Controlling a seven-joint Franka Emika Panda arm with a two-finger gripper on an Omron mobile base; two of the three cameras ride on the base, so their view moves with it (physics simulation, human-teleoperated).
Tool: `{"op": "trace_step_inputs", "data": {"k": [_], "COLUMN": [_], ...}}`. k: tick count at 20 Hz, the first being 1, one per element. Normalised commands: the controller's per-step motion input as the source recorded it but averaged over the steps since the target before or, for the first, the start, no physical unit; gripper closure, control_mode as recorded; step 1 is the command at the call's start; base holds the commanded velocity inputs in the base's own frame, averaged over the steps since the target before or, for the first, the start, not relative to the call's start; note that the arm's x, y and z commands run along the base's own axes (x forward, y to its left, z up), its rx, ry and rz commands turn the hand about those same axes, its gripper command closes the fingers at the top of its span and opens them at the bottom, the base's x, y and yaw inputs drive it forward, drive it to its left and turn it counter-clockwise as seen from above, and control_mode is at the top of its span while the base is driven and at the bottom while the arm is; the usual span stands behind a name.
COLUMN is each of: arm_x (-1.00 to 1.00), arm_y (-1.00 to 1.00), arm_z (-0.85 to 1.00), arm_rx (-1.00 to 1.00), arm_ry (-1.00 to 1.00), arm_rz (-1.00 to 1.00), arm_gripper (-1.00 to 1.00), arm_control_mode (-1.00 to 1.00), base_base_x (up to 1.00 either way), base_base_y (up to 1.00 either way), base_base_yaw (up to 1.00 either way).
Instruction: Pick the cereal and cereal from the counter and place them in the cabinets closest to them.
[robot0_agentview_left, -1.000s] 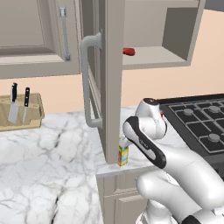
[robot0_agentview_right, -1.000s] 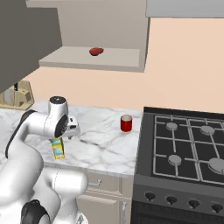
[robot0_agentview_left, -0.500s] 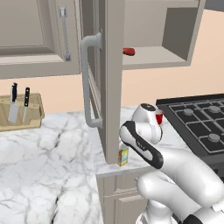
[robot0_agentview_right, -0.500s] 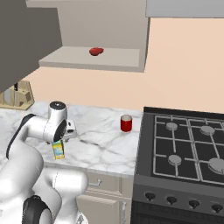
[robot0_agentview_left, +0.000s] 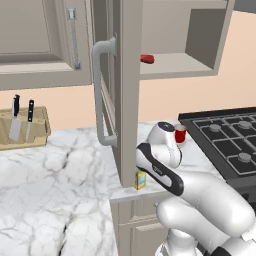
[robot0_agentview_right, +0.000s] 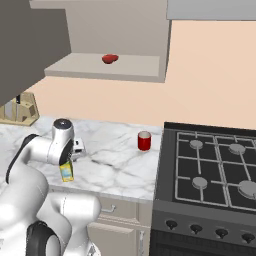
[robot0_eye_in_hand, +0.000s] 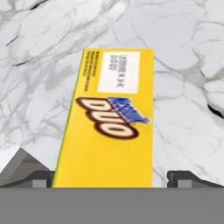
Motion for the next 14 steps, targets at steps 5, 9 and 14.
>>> {"op": "trace_step_inputs", "data": {"k": [5,9,14], "arm_x": [0.04,0.00,0.00], "arm_y": [0.08,0.03,0.01], "arm_z": [-0.09,-0.10,-0.02], "arm_rx": [0.00,0.00,0.00], "arm_ry": [-0.04,-0.04,0.00], "arm_rz": [0.00,0.00,0.00], "arm_gripper": [-1.00,1.00,1.00], "arm_control_mode": [-1.00,-1.00,-1.00], "base_base_x": [0.00,0.00,0.00], "base_base_y": [0.00,0.00,0.00], "base_base_yaw": [0.00,0.00,0.00]}}
